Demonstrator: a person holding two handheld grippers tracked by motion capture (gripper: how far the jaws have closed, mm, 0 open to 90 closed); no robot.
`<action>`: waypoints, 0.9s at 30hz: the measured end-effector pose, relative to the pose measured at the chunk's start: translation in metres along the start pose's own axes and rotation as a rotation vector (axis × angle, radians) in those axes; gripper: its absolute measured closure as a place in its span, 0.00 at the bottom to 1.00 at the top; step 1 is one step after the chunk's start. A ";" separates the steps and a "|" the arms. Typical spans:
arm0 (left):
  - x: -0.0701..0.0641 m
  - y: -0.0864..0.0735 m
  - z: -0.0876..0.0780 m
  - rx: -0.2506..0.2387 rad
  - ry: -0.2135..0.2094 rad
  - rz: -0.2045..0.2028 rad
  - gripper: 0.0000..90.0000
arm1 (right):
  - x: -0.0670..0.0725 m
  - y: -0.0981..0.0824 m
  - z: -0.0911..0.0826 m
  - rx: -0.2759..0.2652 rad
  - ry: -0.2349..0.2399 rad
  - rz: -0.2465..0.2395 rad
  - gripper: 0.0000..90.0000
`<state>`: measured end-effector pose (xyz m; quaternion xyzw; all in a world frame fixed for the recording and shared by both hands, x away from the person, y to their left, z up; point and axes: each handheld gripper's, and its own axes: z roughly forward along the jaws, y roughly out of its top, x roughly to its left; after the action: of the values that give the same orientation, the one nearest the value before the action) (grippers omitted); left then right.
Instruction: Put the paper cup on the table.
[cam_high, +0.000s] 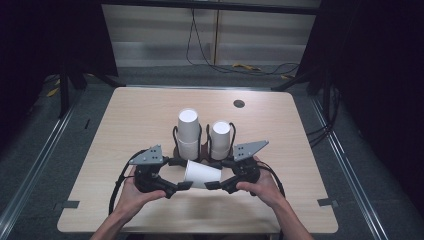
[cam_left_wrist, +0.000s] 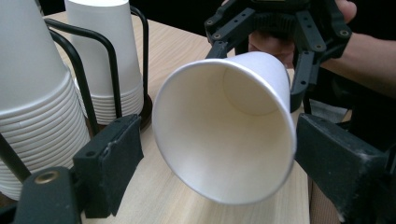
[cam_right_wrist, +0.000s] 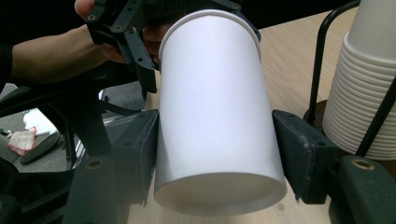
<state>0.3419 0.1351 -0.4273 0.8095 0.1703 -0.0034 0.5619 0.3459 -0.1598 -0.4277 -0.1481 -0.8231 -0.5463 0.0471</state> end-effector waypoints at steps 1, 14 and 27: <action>0.000 0.000 0.001 -0.004 0.003 -0.002 0.17 | 0.000 0.000 0.000 -0.002 -0.002 -0.004 0.39; 0.004 -0.001 0.007 -0.046 -0.062 -0.054 0.17 | 0.001 0.002 0.002 -0.026 0.009 -0.012 0.39; 0.002 -0.001 0.012 -0.029 -0.077 -0.019 0.18 | 0.003 0.003 0.004 -0.020 0.015 -0.021 0.39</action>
<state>0.3457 0.1253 -0.4333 0.7989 0.1561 -0.0375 0.5797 0.3445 -0.1544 -0.4261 -0.1358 -0.8188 -0.5560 0.0459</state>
